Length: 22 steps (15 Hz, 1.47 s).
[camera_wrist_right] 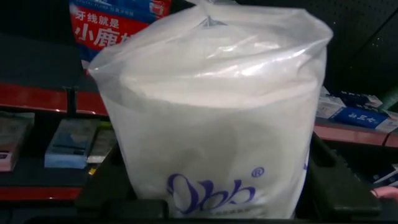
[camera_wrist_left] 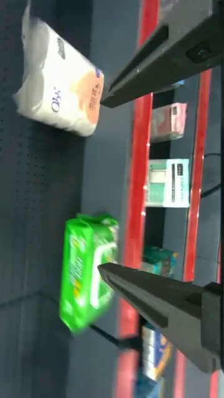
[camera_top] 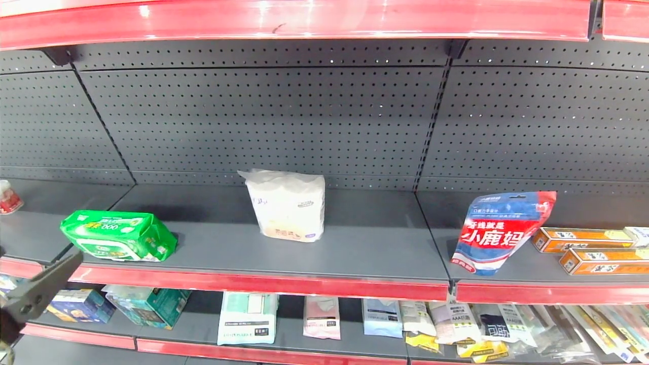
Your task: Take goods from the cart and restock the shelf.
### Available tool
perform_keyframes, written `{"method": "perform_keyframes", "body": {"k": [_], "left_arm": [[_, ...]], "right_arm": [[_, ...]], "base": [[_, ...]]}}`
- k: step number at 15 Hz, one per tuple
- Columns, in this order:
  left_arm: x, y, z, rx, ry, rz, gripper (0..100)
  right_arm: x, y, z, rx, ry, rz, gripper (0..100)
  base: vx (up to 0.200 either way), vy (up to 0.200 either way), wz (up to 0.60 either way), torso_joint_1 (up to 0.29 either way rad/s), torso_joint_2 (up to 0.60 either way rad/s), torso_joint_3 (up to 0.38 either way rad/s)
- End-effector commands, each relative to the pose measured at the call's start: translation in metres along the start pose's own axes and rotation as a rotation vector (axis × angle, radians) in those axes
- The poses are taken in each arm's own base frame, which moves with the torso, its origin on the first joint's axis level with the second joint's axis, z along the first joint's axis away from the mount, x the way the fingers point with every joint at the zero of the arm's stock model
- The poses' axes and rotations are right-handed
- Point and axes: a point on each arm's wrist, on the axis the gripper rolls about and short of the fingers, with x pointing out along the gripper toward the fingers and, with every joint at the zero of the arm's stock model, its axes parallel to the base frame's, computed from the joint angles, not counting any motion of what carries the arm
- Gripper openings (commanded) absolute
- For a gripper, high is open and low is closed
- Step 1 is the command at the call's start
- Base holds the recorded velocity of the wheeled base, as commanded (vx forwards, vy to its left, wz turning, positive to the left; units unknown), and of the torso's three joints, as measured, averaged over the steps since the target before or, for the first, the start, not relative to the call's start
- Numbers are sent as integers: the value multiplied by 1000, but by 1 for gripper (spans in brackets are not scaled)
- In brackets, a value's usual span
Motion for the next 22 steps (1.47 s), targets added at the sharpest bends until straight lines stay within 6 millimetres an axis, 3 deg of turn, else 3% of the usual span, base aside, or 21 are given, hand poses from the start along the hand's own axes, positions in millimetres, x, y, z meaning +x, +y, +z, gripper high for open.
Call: {"method": "perform_keyframes", "body": {"k": [1,2,3,6,12,17,22], "left_arm": [[74,10,-4,58,152,-101,100],[96,21,-13,107,200,-174,100],[99,23,-14,112,202,-188,100],[154,47,-27,245,206,-451,100],[239,64,-41,296,155,-663,100],[281,52,-48,294,94,-829,100],[322,22,-43,331,34,-927,100]], "right_arm": [[3,0,2,-5,18,10,0],[3,0,3,-5,20,9,0],[3,0,3,-5,20,9,0],[5,-1,4,-14,38,11,0],[11,1,3,-40,88,19,0],[12,3,-1,-58,103,19,0],[11,2,-2,-76,103,10,0]], "base": [[0,0,0,0,0,0],[0,0,0,0,0,0],[0,0,0,0,0,0],[0,0,0,0,0,0],[0,0,0,0,0,0],[0,0,0,0,0,0],[0,0,0,0,0,0]]}}
